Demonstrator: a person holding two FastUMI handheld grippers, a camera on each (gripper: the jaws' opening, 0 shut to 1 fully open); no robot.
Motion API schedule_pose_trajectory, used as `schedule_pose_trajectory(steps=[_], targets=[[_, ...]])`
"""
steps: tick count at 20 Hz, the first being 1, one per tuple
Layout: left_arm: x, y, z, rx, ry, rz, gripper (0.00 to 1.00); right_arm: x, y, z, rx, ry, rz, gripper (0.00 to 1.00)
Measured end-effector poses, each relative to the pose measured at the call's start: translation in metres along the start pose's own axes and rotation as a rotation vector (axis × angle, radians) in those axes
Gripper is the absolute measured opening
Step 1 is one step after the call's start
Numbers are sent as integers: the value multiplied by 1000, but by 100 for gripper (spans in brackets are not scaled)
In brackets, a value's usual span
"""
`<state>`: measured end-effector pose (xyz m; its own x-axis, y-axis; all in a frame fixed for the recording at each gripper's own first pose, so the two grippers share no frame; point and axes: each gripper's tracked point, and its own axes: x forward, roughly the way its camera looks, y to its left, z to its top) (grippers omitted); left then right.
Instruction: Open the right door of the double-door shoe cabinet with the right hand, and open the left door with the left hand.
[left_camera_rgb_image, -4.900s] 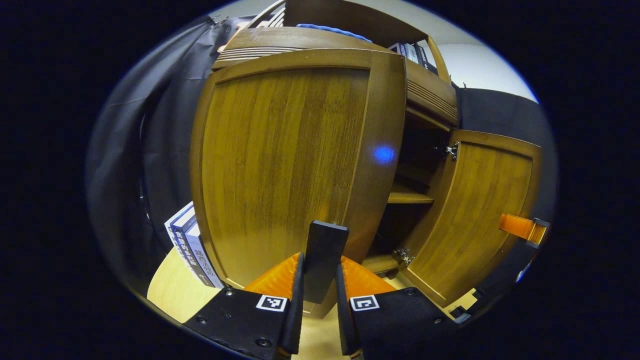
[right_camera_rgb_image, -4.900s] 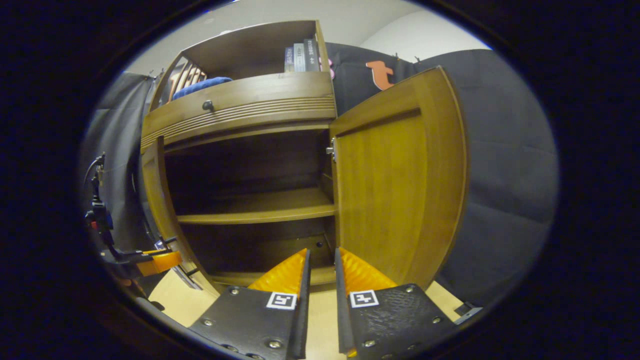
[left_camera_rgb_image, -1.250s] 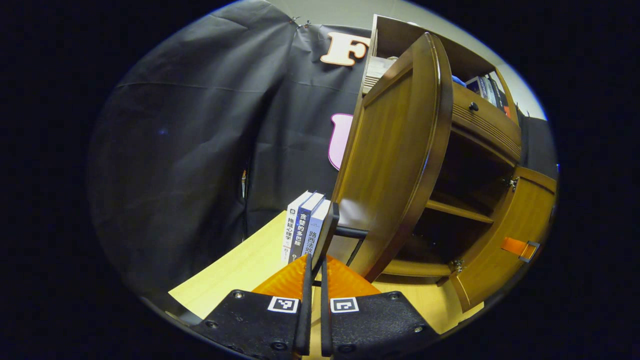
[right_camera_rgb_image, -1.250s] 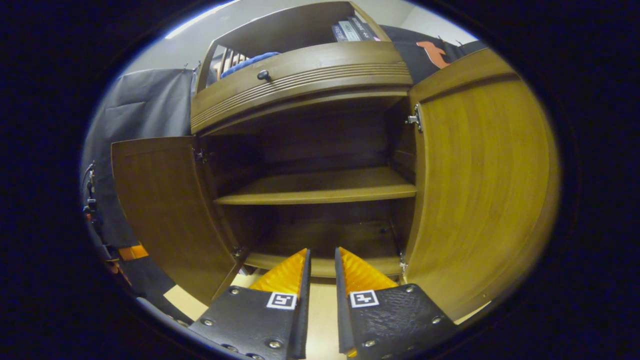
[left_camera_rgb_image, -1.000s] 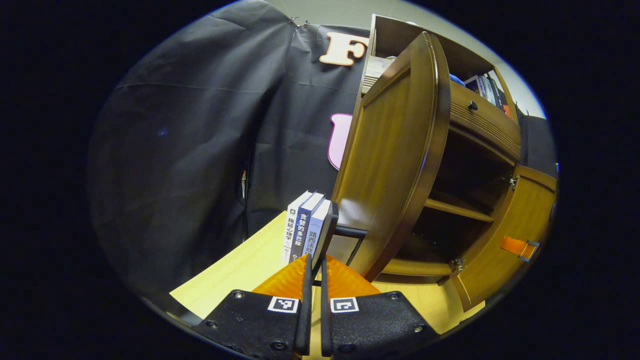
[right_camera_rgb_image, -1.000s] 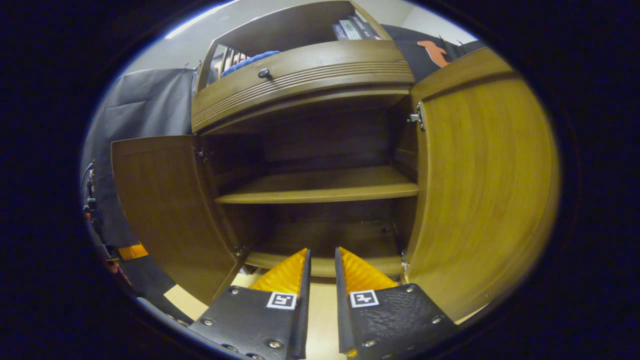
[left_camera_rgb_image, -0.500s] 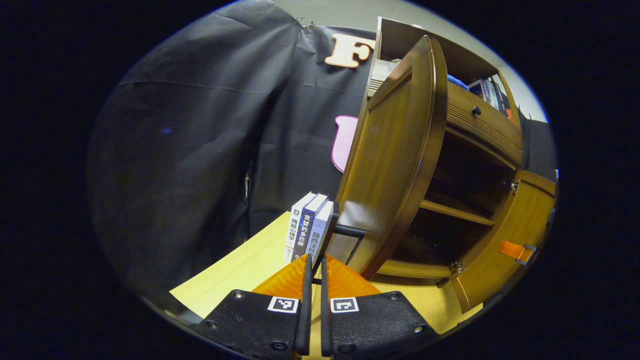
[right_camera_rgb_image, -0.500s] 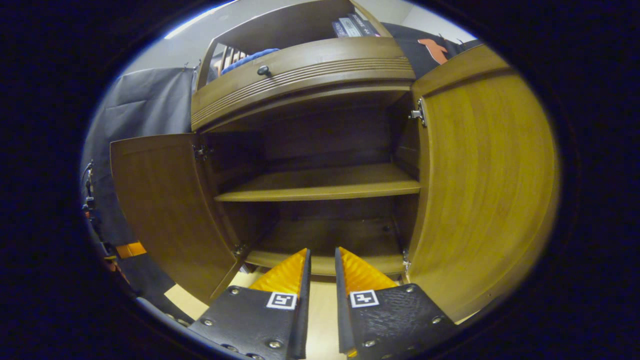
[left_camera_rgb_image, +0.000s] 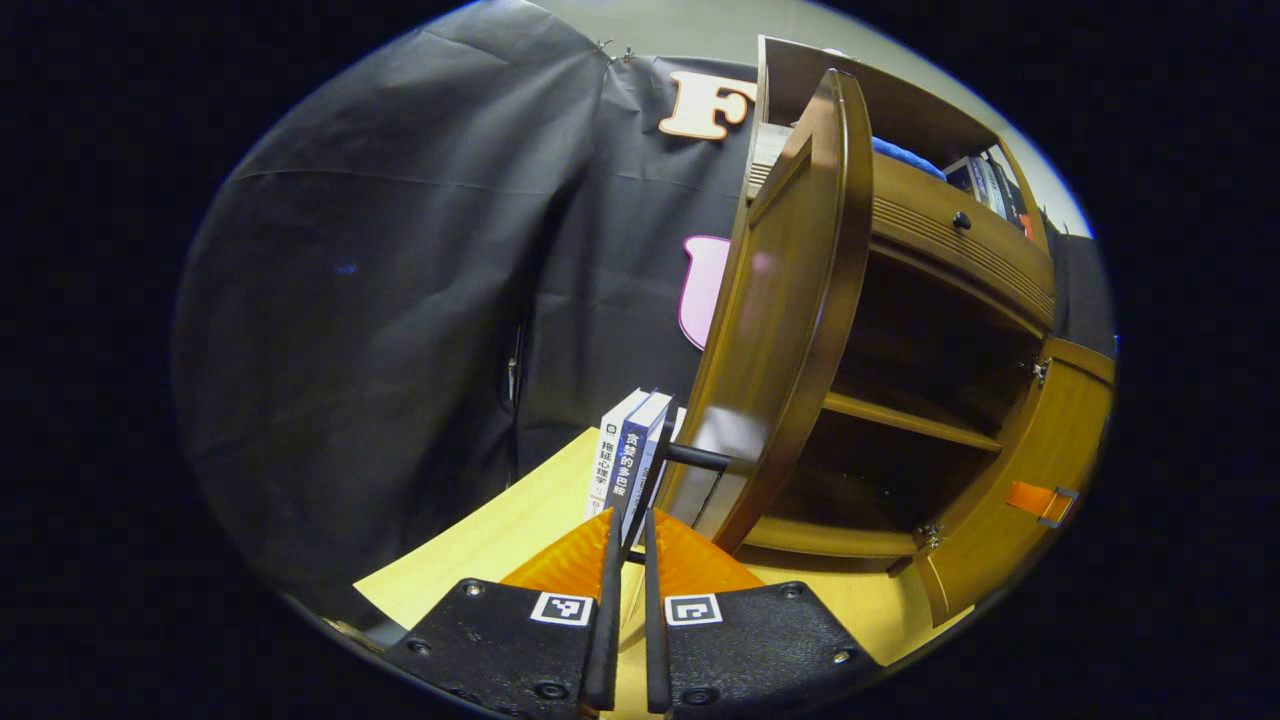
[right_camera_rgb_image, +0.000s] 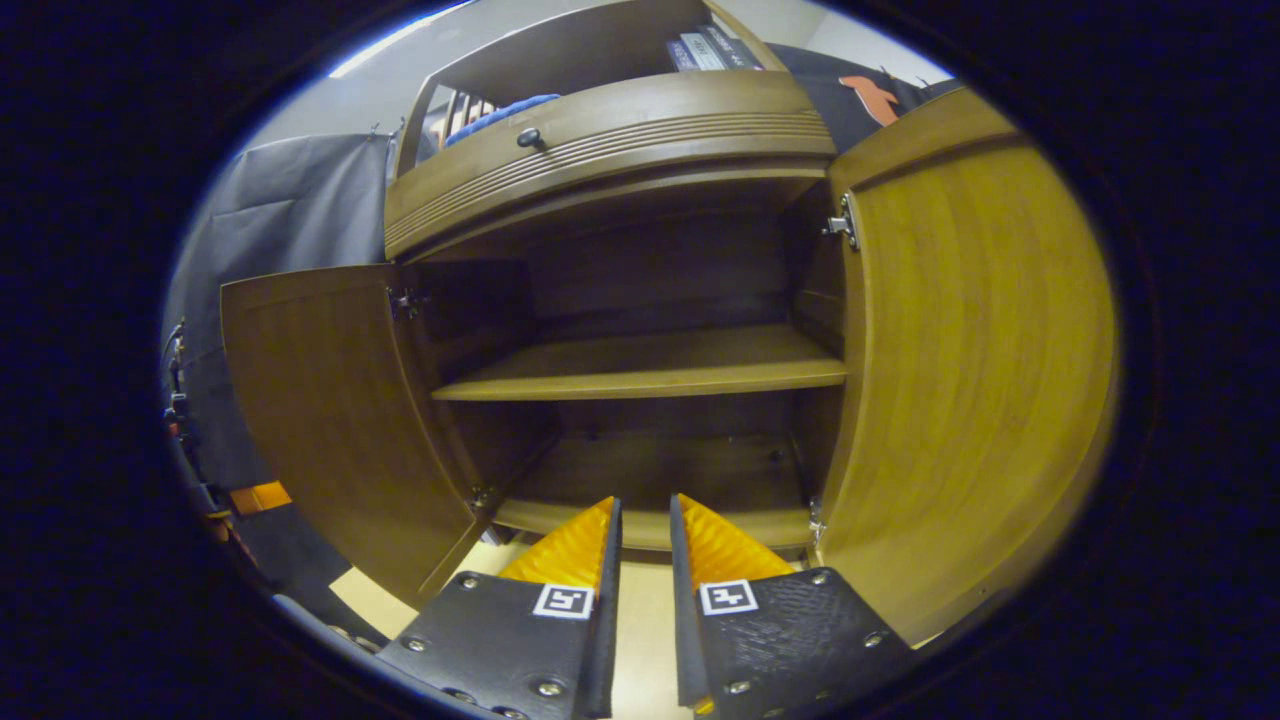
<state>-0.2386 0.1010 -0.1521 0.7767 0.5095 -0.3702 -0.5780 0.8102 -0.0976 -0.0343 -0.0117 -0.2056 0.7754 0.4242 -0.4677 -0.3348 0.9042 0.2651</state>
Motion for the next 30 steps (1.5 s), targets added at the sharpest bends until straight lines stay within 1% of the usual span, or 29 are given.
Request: schedule_pose_trajectory(steps=[1,5,7,8,9,11,14,17,18,21,22,23,27,29,30], targets=[[-2,4,2,0,-7,13,12,0,1,0,-1,0,3,24],[-9,21,5,6,-22,62,12,1,2,-1,-5,3,16,24],[-13,29,9,20,-32,101,12,0,3,0,-5,3,24,24],[-18,33,14,23,-57,128,12,0,4,0,-6,3,28,24],[-15,34,22,22,-83,137,13,0,3,0,-8,2,30,24],[-24,25,32,15,-123,130,13,0,4,1,-9,1,32,24],[-28,12,41,56,-149,120,12,-2,4,2,-6,-6,28,24],[-32,-23,57,70,-186,49,12,-5,2,9,-3,-24,19,24],[-32,-38,60,74,-193,15,4,-8,-1,12,-5,-33,10,24],[-27,-91,71,86,-212,-107,4,-25,-7,17,-15,-66,-16,24],[-28,-108,74,98,-222,-149,12,-31,-6,20,-18,-79,-23,24],[-26,-123,77,113,-229,-185,4,-36,-4,25,-21,-90,-27,24],[-21,-179,88,140,-250,-341,12,-57,2,49,-6,-158,-48,24],[-21,-206,88,141,-247,-418,12,-68,5,61,6,-192,-64,24],[-21,-215,87,145,-244,-450,20,-73,6,65,11,-206,-76,24]])
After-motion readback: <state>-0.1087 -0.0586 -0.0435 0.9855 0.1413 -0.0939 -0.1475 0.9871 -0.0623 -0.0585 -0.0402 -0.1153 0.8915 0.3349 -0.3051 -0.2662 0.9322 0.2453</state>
